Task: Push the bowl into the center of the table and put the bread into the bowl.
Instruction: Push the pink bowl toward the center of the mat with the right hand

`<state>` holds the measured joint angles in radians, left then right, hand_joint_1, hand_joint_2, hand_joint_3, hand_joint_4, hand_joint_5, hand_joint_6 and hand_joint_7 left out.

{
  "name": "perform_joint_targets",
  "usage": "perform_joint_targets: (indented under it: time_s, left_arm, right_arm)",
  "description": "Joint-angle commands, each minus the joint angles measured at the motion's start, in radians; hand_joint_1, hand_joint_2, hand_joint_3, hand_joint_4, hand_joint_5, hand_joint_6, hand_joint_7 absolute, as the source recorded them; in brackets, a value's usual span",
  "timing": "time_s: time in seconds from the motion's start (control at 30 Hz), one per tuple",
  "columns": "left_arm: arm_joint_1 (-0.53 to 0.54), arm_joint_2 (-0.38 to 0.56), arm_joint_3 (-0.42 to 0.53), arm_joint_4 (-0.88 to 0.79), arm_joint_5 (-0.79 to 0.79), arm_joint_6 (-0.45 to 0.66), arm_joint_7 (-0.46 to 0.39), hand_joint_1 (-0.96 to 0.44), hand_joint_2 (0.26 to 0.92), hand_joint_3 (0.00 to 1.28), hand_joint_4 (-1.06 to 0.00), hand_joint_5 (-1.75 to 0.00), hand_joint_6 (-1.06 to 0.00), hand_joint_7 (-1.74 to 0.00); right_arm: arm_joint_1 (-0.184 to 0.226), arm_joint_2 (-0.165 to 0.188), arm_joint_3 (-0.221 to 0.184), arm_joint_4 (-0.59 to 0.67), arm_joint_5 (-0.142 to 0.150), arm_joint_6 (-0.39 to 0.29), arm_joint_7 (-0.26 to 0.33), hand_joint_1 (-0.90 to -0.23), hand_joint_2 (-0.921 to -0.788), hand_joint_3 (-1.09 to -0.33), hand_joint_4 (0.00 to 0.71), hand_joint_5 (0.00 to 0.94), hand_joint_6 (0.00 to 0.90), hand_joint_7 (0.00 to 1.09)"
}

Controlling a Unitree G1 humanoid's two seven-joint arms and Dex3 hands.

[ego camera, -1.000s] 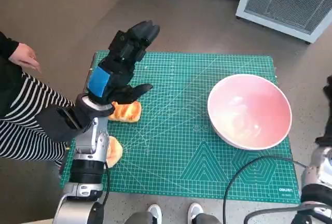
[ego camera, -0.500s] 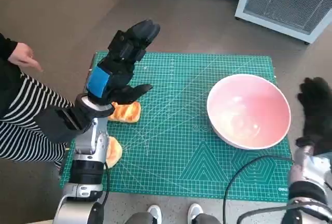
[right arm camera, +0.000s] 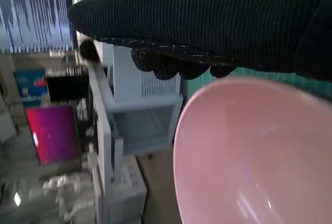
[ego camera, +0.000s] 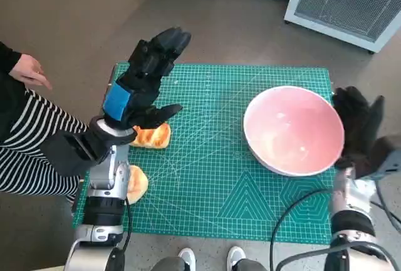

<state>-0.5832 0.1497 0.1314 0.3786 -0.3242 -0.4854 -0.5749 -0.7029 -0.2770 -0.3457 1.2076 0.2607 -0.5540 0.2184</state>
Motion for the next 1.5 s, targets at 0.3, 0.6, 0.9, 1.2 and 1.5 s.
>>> perform_joint_targets:
  time_s: [0.3, 0.6, 0.9, 1.2, 1.5]
  left_arm:
    - [0.021, 0.009, 0.013, -0.017, -0.012, 0.004, 0.004, -0.63, 0.921, 0.19, -0.04, -0.2, 0.0, -0.5]
    - [0.033, 0.005, 0.011, -0.036, -0.011, 0.013, 0.017, -0.63, 0.921, 0.19, -0.05, -0.18, 0.0, -0.5]
    - [0.039, 0.001, 0.012, -0.039, -0.013, 0.012, 0.026, -0.63, 0.921, 0.19, -0.05, -0.17, 0.0, -0.5]
    - [0.043, -0.004, 0.011, -0.038, -0.01, 0.005, 0.035, -0.63, 0.921, 0.19, -0.06, -0.15, 0.0, -0.5]
    - [0.044, -0.004, 0.01, -0.039, -0.009, 0.004, 0.037, -0.63, 0.921, 0.19, -0.07, -0.14, 0.0, -0.5]
  right_arm:
    - [-0.03, 0.064, 0.022, 0.021, -0.031, 0.035, 0.024, -0.615, -0.921, -0.811, 0.09, 0.008, 0.059, 0.36]
    - [-0.056, 0.106, 0.033, 0.012, -0.033, 0.037, 0.036, -0.614, -0.921, -0.833, 0.083, 0.002, 0.051, 0.35]
    - [-0.088, 0.14, 0.036, 0.019, -0.033, 0.044, 0.05, -0.623, -0.921, -0.831, 0.072, 0.0, 0.035, 0.34]
    - [-0.121, 0.162, 0.033, 0.031, -0.032, 0.059, 0.05, -0.609, -0.921, -0.823, 0.068, 0.001, 0.031, 0.33]
    - [-0.128, 0.166, 0.032, 0.035, -0.035, 0.063, 0.045, -0.608, -0.921, -0.828, 0.07, 0.002, 0.035, 0.32]
